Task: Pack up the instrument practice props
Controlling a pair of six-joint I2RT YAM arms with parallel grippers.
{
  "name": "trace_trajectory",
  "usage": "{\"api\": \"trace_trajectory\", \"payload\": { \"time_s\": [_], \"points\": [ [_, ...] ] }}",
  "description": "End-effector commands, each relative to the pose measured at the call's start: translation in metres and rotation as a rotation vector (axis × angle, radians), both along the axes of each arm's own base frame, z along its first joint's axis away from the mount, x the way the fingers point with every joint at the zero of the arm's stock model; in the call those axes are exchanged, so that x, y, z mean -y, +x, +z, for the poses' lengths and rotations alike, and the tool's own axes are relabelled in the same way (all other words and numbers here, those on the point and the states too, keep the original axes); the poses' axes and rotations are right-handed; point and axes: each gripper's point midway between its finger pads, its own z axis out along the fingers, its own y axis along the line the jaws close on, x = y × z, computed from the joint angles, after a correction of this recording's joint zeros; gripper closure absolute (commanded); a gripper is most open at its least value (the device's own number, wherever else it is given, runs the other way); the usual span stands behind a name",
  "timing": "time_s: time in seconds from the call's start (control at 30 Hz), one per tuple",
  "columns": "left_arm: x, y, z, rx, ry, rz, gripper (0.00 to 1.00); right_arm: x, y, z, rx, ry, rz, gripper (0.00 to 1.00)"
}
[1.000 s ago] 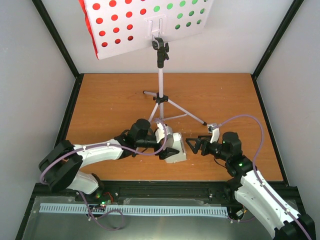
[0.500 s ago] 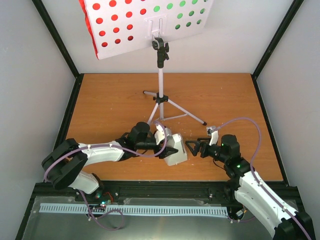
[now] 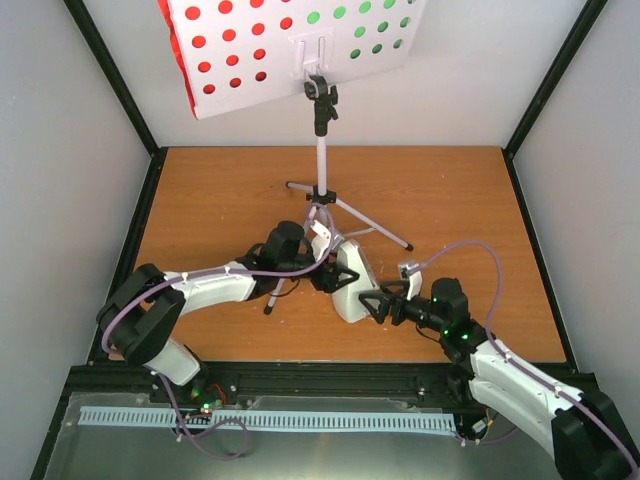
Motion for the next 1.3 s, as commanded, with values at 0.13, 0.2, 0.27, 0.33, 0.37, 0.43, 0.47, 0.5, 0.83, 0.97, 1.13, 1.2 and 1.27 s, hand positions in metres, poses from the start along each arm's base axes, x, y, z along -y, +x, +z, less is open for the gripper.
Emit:
{"api": "trace_trajectory", "payload": {
  "time_s": [0.13, 0.2, 0.27, 0.33, 0.37, 0.43, 0.47, 0.5, 0.83, 0.97, 1.13, 1.2, 1.27],
  "points": [
    [0.000, 0.001, 0.022, -0.108, -0.031, -0.037, 0.46, -0.024, -0.004, 0.001, 0.149, -0.126, 0.048, 0.00],
    [-0.002, -0.002, 0.025, -0.085, -0.031, -0.049, 0.47, -0.026, -0.007, -0.004, 0.141, -0.152, 0.051, 0.00],
    [-0.004, -0.005, 0.028, -0.058, -0.032, -0.063, 0.47, -0.027, -0.008, -0.006, 0.147, -0.169, 0.052, 0.00],
    [-0.006, -0.009, 0.030, -0.036, -0.036, -0.079, 0.48, -0.027, -0.010, -0.011, 0.149, -0.201, 0.056, 0.00],
    [-0.007, -0.011, 0.030, -0.029, -0.034, -0.085, 0.48, -0.028, -0.011, -0.014, 0.150, -0.219, 0.065, 0.00],
    [-0.008, -0.011, 0.029, -0.017, -0.025, -0.091, 0.48, -0.028, -0.013, -0.021, 0.144, -0.259, 0.078, 0.00],
    [-0.009, -0.012, 0.028, -0.015, -0.021, -0.093, 0.49, -0.029, -0.014, -0.024, 0.140, -0.274, 0.086, 0.00],
    [-0.009, -0.012, 0.028, -0.012, -0.019, -0.094, 0.49, -0.031, -0.016, -0.024, 0.140, -0.276, 0.096, 0.00],
    [-0.010, -0.014, 0.028, 0.004, -0.017, -0.106, 0.49, -0.041, -0.025, -0.055, 0.064, -0.401, 0.089, 0.00],
    [-0.009, -0.015, 0.027, 0.001, -0.024, -0.114, 0.49, -0.044, -0.025, -0.059, 0.057, -0.437, 0.095, 0.00],
    [-0.009, -0.016, 0.026, -0.002, -0.026, -0.122, 0.49, -0.049, -0.025, -0.065, 0.055, -0.479, 0.101, 0.03],
    [-0.009, -0.017, 0.025, -0.002, -0.027, -0.126, 0.49, -0.049, -0.024, -0.066, 0.057, -0.489, 0.090, 0.06],
    [-0.009, -0.018, 0.025, -0.001, -0.029, -0.129, 0.49, -0.047, -0.021, -0.067, 0.054, -0.498, 0.073, 0.14]
  ]
}}
